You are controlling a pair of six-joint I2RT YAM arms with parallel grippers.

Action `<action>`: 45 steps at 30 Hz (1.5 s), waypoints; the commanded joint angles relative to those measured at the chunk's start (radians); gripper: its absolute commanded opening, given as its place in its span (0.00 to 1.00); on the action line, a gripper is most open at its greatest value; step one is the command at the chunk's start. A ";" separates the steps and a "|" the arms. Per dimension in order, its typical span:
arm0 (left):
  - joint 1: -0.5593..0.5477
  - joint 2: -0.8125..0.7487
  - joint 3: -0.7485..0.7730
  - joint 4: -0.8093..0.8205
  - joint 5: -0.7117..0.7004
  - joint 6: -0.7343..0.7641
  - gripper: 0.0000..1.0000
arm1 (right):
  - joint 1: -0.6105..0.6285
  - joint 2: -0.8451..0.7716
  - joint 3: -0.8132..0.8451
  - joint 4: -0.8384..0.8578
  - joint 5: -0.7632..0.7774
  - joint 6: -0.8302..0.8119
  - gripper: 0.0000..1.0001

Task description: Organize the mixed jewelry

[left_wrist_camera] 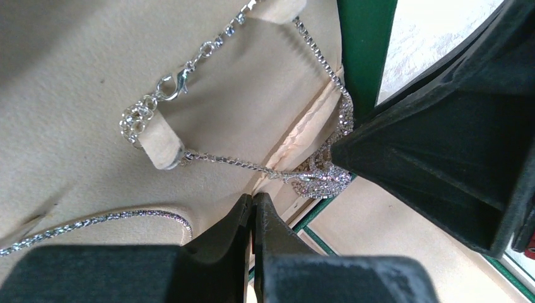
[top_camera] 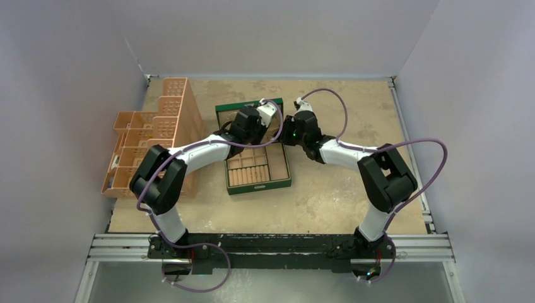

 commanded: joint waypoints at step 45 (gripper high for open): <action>0.005 -0.090 -0.093 0.100 0.138 0.063 0.00 | -0.002 -0.066 -0.026 0.381 -0.147 0.179 0.00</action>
